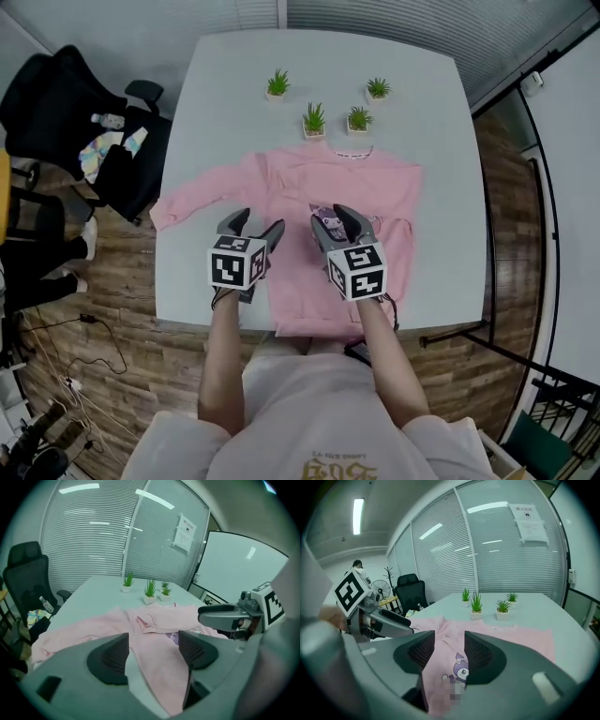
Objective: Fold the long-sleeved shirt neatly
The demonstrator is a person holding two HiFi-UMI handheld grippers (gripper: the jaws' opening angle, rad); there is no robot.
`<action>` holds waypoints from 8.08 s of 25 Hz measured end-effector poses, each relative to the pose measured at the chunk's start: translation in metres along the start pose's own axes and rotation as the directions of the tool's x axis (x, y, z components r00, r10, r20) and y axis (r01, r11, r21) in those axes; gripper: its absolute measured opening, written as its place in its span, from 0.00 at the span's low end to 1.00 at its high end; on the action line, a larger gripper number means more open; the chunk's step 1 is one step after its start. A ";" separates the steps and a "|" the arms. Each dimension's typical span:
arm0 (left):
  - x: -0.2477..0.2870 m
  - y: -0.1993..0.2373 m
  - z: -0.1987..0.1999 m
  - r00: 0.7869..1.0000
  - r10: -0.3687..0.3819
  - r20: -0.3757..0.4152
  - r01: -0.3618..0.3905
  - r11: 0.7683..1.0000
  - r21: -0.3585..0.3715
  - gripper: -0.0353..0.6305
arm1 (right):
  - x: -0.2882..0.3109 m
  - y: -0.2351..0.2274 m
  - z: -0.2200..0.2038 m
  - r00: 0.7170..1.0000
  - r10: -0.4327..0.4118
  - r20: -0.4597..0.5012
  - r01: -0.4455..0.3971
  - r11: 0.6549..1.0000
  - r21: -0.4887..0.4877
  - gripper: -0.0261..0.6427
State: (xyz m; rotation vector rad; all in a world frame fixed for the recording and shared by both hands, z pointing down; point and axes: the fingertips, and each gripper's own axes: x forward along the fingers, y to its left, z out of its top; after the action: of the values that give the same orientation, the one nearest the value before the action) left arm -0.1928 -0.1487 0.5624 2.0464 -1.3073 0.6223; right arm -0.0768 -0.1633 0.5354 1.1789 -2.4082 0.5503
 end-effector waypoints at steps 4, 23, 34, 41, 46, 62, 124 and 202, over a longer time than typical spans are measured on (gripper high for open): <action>-0.024 -0.024 -0.009 0.999 0.038 0.017 -0.038 0.999 -0.003 0.56 | -0.043 -0.007 0.000 0.999 0.005 0.038 -0.006 1.000 0.007 0.35; -0.131 -0.034 -0.058 0.972 0.224 0.075 -0.219 0.974 -0.059 0.56 | -0.129 0.057 -0.015 0.975 0.139 0.173 -0.162 0.979 0.128 0.34; -0.148 0.049 -0.060 0.967 0.241 0.083 -0.231 0.967 -0.111 0.55 | -0.080 0.099 0.001 0.976 0.152 0.159 -0.180 0.966 0.184 0.35; -0.135 0.125 -0.061 0.976 0.213 0.041 -0.207 0.972 -0.115 0.54 | -0.025 0.132 0.009 0.988 0.118 0.104 -0.136 0.973 0.188 0.35; -0.122 0.176 -0.066 0.978 0.208 0.008 -0.206 0.970 -0.131 0.51 | 0.019 0.153 0.010 0.992 0.111 0.058 -0.120 0.975 0.186 0.35; -0.102 0.309 -0.085 0.959 0.273 -0.074 -0.282 0.940 -0.194 0.40 | 0.114 0.209 -0.008 0.989 0.123 -0.084 -0.108 0.981 0.159 0.35; -0.157 0.301 -0.010 0.948 0.248 0.202 -0.278 0.950 0.139 0.11 | 0.077 0.192 0.027 0.997 0.075 0.024 -0.078 0.978 0.195 0.31; -0.076 -0.011 0.129 0.956 -0.249 0.155 0.083 0.736 0.672 0.10 | -0.082 -0.016 0.022 0.938 -0.294 0.183 0.168 0.849 0.501 0.30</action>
State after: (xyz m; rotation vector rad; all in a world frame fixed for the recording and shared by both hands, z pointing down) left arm -0.2059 -0.1906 0.4195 2.8650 -1.0896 0.8693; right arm -0.0215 -0.1299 0.4776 1.8238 -2.3454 1.0123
